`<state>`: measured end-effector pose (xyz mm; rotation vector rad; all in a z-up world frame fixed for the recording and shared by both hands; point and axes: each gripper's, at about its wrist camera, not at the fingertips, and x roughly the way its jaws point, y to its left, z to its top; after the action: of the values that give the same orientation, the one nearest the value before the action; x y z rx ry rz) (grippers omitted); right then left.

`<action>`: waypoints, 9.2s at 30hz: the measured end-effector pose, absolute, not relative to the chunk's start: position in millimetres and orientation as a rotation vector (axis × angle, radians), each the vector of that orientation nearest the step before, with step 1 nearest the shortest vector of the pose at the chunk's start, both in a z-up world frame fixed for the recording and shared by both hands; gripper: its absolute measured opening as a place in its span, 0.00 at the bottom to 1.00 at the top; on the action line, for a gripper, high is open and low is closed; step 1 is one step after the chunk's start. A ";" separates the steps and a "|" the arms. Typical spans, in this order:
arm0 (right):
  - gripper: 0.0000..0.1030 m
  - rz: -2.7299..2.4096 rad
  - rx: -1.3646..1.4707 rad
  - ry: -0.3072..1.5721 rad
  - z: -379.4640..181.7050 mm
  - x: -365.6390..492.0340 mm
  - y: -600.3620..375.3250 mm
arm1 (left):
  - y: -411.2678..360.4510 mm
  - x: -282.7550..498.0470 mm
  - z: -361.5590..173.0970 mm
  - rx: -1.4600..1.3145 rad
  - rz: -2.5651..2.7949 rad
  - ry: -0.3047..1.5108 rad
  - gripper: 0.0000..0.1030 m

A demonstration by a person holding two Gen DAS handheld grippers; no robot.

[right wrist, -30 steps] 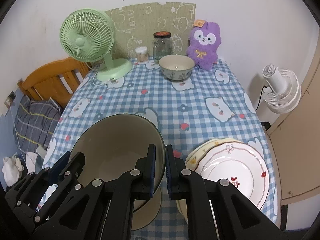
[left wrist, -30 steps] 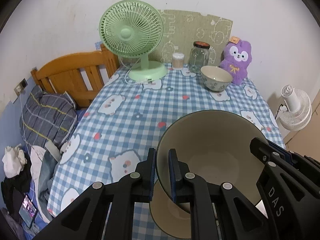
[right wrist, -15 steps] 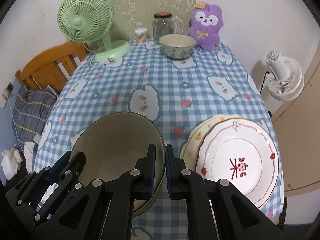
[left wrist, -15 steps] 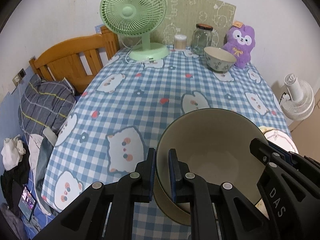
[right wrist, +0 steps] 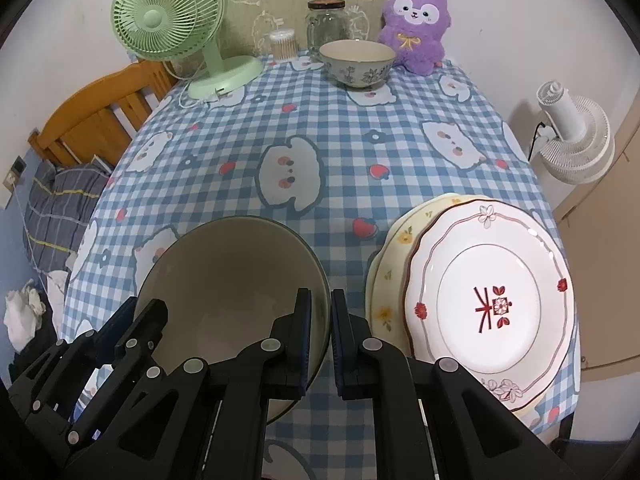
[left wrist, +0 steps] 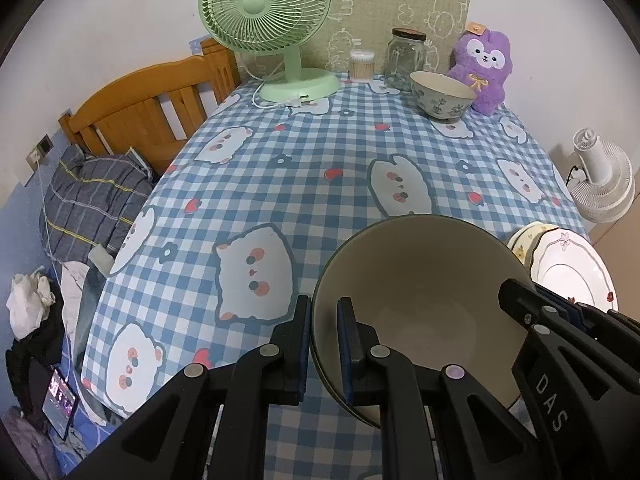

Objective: Organize plates and bowls
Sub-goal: 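Lower the floral bowl with both tools into the large bowl, then open both tools and release the floral bowl inside the large bowl, then move both tools toward the small floral bowl by the purple plush, then lower both tools around the small bowl and close them on its rim, then lift the small bowl with both tools and carry it toward the plate stack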

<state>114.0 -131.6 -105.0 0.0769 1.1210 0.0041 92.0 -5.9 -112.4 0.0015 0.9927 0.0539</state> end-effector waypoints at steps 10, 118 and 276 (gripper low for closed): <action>0.15 0.004 0.081 1.140 -112.3 114.7 -129.4 | -6.5 92.1 -118.1 0.014 0.062 1.001 0.09; 0.64 -0.027 0.073 0.909 -32.5 403.3 -289.1 | -109.2 374.2 -30.6 0.019 0.036 0.817 0.87; 0.18 -0.061 0.101 0.934 -15.2 147.7 -147.0 | -16.4 149.4 -26.6 0.047 -0.092 0.903 0.21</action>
<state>147.7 -147.0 -15.2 0.1014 0.9344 -0.0610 149.4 -16.4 -26.6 0.0473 0.9030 -0.0921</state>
